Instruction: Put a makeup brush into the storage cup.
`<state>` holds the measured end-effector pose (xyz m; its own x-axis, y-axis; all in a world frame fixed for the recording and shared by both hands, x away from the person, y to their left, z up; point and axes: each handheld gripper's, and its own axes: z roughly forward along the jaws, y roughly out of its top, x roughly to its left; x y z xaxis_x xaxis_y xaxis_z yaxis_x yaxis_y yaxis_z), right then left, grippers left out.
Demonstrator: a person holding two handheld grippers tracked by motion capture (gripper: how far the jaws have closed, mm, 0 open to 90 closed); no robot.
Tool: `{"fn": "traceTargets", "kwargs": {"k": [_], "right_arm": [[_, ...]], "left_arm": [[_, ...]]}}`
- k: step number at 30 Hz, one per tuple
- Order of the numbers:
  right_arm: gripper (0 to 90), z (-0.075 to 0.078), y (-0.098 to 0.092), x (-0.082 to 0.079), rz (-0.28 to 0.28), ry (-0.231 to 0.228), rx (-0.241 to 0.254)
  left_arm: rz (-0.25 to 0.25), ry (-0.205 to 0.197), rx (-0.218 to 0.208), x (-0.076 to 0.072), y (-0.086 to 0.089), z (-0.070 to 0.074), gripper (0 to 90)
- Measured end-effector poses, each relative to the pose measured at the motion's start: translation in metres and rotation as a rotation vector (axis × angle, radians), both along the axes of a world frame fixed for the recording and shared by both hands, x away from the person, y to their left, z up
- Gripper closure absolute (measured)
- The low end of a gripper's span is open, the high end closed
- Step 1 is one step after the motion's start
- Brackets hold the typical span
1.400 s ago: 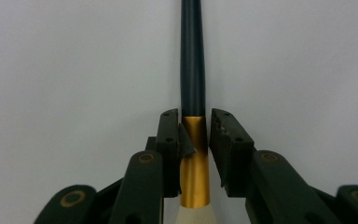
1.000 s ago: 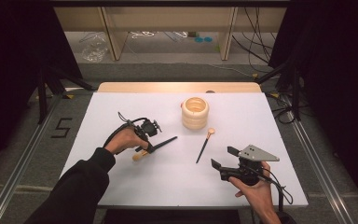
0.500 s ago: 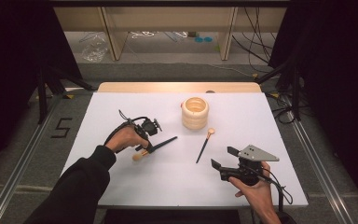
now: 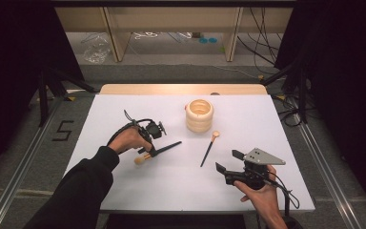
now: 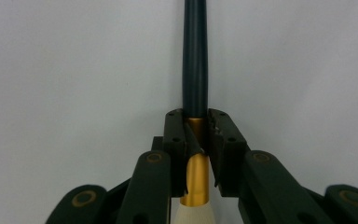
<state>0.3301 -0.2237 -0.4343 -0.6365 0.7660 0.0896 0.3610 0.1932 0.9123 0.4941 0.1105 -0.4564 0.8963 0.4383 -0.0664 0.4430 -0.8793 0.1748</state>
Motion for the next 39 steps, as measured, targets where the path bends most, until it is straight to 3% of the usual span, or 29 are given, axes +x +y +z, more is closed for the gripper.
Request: {"fn": "traceTargets", "kwargs": {"k": [12,14,22,34,36,37,39], "right_arm": [[22.9,0.0,0.0,-0.001,0.003,0.023,0.011],[22.9,0.0,0.0,0.0,0.0,0.0,0.0],[23.1,0.0,0.0,0.0,0.0,0.003,0.001],[23.1,0.0,0.001,-0.001,0.004,0.024,0.012],[23.1,0.0,0.0,0.0,0.0,0.001,0.002],[23.1,0.0,0.0,-0.001,0.005,0.033,0.013],[23.4,0.0,0.001,0.0,0.012,0.027,0.01]], "left_arm": [[-0.011,-0.004,0.013,0.0,-0.001,0.001,78.0],[-0.009,-0.002,0.01,0.0,-0.001,0.001,78.0],[-0.014,0.0,0.008,-0.001,0.001,0.004,78.0],[-0.046,-0.013,0.002,-0.005,-0.003,0.017,78.0],[-0.055,-0.019,0.006,-0.006,-0.003,0.019,78.0],[-0.067,-0.018,0.005,-0.008,-0.003,0.021,78.0],[-0.067,-0.017,-0.001,-0.009,-0.004,0.021,78.0]]}}
